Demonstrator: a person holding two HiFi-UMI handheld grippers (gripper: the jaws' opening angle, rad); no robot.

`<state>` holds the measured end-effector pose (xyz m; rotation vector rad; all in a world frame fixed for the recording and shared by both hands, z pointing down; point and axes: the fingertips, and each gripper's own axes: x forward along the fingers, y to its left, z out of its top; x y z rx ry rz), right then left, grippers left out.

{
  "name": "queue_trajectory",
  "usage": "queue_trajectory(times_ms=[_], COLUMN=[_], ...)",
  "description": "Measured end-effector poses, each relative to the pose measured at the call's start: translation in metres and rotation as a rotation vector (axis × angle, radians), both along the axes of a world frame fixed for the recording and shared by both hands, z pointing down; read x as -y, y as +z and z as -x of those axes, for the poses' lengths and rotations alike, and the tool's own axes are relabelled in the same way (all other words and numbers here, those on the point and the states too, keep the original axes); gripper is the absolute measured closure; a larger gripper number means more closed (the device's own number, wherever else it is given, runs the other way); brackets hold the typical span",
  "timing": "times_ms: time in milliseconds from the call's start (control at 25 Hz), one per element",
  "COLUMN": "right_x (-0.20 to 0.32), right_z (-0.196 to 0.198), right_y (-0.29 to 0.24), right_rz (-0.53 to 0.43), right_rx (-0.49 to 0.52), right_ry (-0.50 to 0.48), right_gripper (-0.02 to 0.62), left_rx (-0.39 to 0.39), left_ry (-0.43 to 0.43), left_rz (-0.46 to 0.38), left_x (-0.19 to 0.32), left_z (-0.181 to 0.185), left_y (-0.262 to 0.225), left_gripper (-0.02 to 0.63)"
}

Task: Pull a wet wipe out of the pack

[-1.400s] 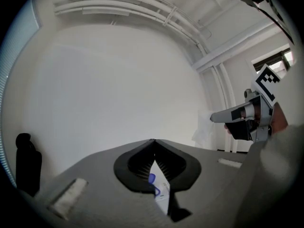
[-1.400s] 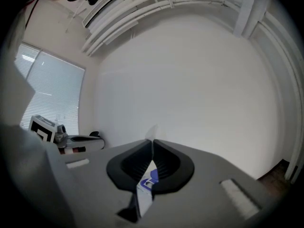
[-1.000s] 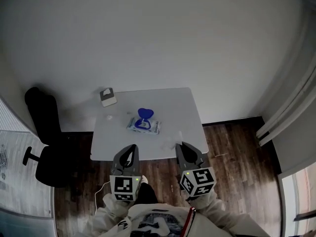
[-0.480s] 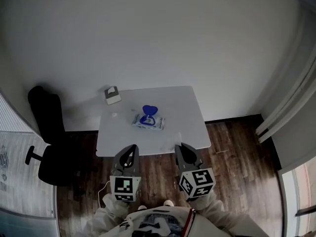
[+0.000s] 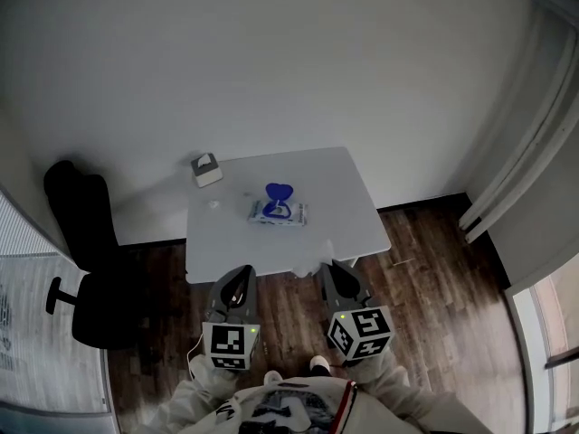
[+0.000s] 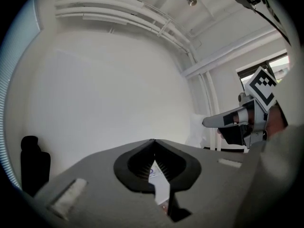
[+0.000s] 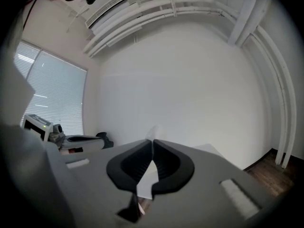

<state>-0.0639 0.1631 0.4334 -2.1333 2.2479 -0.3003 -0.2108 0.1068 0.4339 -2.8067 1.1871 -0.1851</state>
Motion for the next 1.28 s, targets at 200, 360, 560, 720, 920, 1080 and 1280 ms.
queue_trajectory(times_ms=[200, 360, 560, 720, 920, 1080, 1280], right_x=[-0.010, -0.015, -0.021, -0.024, -0.027, -0.021, -0.020], right_z=[0.027, 0.046, 0.053, 0.045, 0.032, 0.019, 0.007], right_y=[0.004, 0.007, 0.006, -0.003, -0.003, -0.002, 0.001], right_rz=[0.006, 0.010, 0.014, -0.004, 0.003, 0.003, 0.003], right_rx=[0.004, -0.002, -0.013, -0.024, -0.036, -0.035, -0.029], right_ry=[0.031, 0.038, 0.041, 0.037, 0.025, 0.011, -0.002], right_gripper=[0.586, 0.586, 0.586, 0.586, 0.586, 0.586, 0.586], left_rx=[-0.007, -0.014, -0.035, -0.040, -0.039, -0.035, -0.027], left_ry=[0.032, 0.033, 0.029, 0.022, 0.017, 0.004, -0.007], left_rz=[0.010, 0.019, 0.025, 0.018, 0.012, 0.009, 0.009], left_x=[-0.010, -0.012, -0.017, -0.020, -0.025, -0.020, -0.019], left_z=[0.024, 0.043, 0.053, 0.047, 0.030, 0.019, 0.006], left_y=[0.006, 0.011, 0.008, 0.005, 0.002, 0.002, 0.003], left_gripper=[0.601, 0.601, 0.601, 0.601, 0.601, 0.601, 0.601])
